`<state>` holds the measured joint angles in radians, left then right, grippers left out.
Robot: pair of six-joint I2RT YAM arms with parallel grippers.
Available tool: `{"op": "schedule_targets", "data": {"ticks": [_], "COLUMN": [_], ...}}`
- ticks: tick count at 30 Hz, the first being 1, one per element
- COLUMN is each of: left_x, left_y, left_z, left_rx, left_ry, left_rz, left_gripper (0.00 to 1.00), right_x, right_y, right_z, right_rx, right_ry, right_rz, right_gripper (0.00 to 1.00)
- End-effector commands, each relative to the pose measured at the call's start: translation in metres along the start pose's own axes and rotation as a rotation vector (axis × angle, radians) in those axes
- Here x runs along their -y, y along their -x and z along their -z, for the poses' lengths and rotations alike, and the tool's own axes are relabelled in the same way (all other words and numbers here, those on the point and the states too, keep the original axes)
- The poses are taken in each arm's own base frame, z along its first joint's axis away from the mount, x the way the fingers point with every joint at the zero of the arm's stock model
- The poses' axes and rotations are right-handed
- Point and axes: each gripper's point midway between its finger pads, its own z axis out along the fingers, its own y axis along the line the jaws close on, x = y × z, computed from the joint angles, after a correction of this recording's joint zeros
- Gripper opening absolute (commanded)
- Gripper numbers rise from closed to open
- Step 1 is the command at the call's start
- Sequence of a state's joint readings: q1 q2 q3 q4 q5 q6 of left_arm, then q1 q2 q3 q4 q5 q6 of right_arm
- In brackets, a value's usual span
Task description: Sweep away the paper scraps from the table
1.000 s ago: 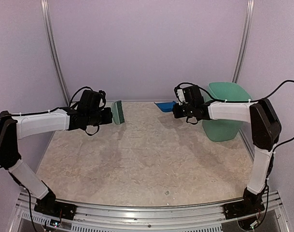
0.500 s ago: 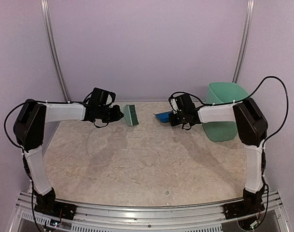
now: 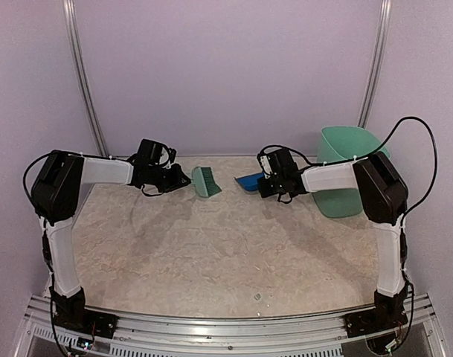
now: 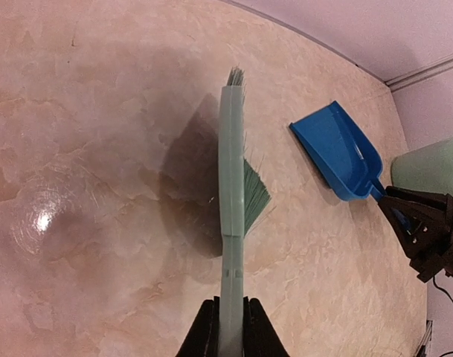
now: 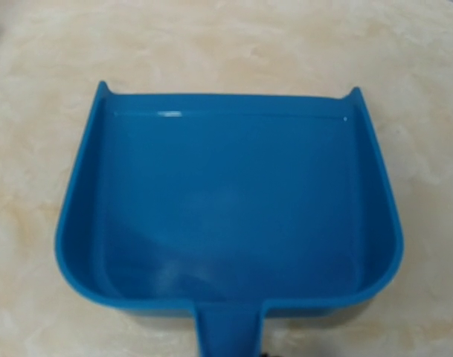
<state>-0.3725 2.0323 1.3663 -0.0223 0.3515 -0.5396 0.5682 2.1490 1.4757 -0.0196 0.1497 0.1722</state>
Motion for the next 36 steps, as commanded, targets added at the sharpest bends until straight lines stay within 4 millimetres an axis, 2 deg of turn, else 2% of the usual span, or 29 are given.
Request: {"op": "schedule_targets", "data": {"ticks": [1, 6, 13, 20, 26, 30, 36], "left_x": [-0.021, -0.032, -0.036, -0.033, -0.026, -0.018, 0.001], "left_y": [-0.011, -0.013, -0.009, 0.004, 0.013, 0.022, 0.04], "left_z": [-0.008, -0.01, -0.005, 0.015, 0.039, 0.059, 0.106], "left_rx": [-0.038, -0.041, -0.02, 0.036, 0.099, 0.149, 0.269], "left_ry": [0.047, 0.082, 0.108, 0.154, 0.171, 0.18, 0.216], "left_rz": [0.026, 0.024, 0.01, -0.024, -0.055, -0.084, -0.146], "left_gripper": [0.14, 0.25, 0.42, 0.68, 0.98, 0.99, 0.99], "right_x": [-0.012, -0.014, -0.019, -0.021, -0.027, -0.029, -0.027], "right_y": [-0.012, -0.004, 0.005, 0.032, 0.064, 0.081, 0.109], "right_z": [-0.007, -0.004, 0.003, 0.022, 0.054, 0.076, 0.118], "right_rx": [-0.017, 0.011, 0.032, 0.09, 0.186, 0.245, 0.344], "right_ry": [0.036, 0.047, 0.079, 0.099, 0.146, 0.173, 0.18], "right_rz": [0.011, 0.003, 0.0, 0.006, 0.032, 0.042, 0.058], "right_gripper": [0.14, 0.21, 0.33, 0.38, 0.48, 0.5, 0.57]}}
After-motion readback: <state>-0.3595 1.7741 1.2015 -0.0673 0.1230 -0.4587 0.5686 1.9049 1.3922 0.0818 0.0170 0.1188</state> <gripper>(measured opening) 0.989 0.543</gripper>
